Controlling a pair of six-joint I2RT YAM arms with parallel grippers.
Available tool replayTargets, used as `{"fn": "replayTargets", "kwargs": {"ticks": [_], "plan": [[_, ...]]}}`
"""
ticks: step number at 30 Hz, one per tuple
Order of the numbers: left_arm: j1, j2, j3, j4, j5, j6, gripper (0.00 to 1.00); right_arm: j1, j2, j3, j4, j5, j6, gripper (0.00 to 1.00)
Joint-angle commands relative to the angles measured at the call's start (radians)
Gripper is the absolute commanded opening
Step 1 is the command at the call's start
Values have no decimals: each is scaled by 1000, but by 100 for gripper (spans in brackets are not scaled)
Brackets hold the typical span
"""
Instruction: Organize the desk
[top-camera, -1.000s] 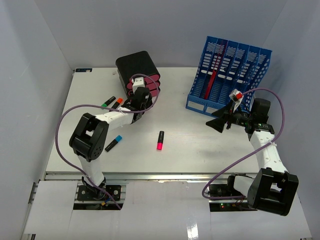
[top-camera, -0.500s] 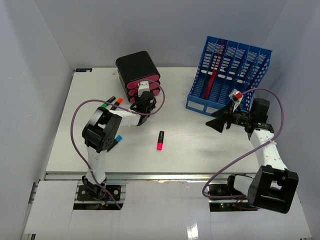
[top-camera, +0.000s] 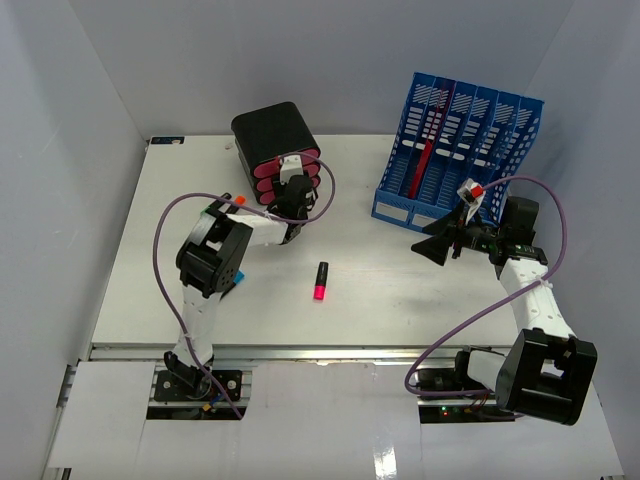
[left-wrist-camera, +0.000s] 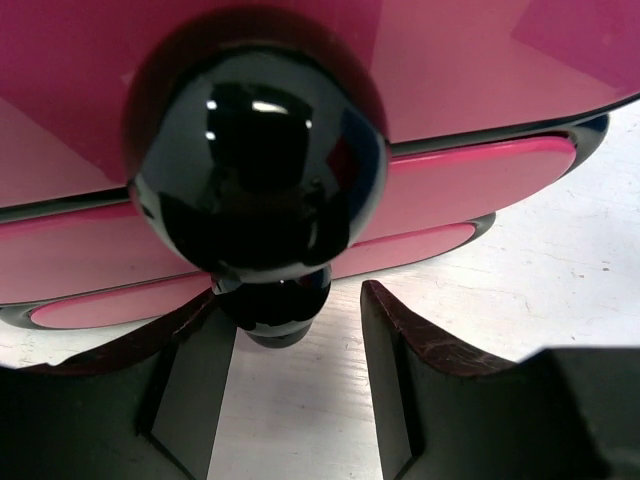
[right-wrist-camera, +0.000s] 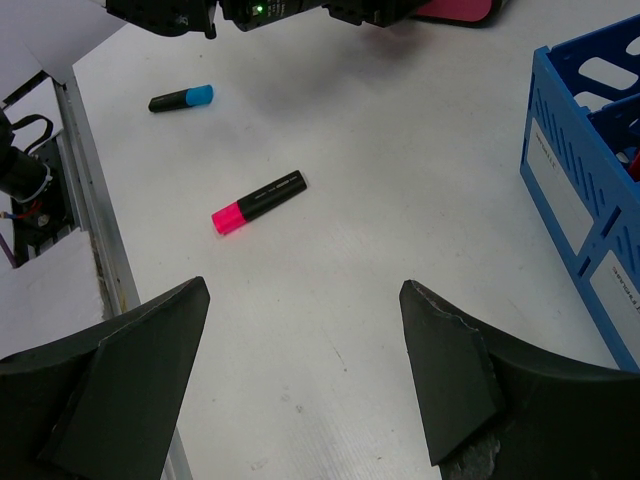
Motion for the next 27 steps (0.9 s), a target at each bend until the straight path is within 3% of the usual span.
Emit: {"fn": "replayTargets", "kwargs": {"ticks": [1, 8, 17, 27], "plan": [[9, 15, 51, -37, -11, -10, 62, -3, -4, 19, -6, -22, -14, 84], [14, 12, 51, -87, -25, -56, 62, -3, -8, 20, -6, -23, -13, 84], [14, -11, 46, -77, -22, -53, 70, -3, -9, 20, -8, -23, -14, 84], [16, 36, 98, -123, -53, -60, 60, -3, -11, 20, -8, -24, -13, 84]]}}
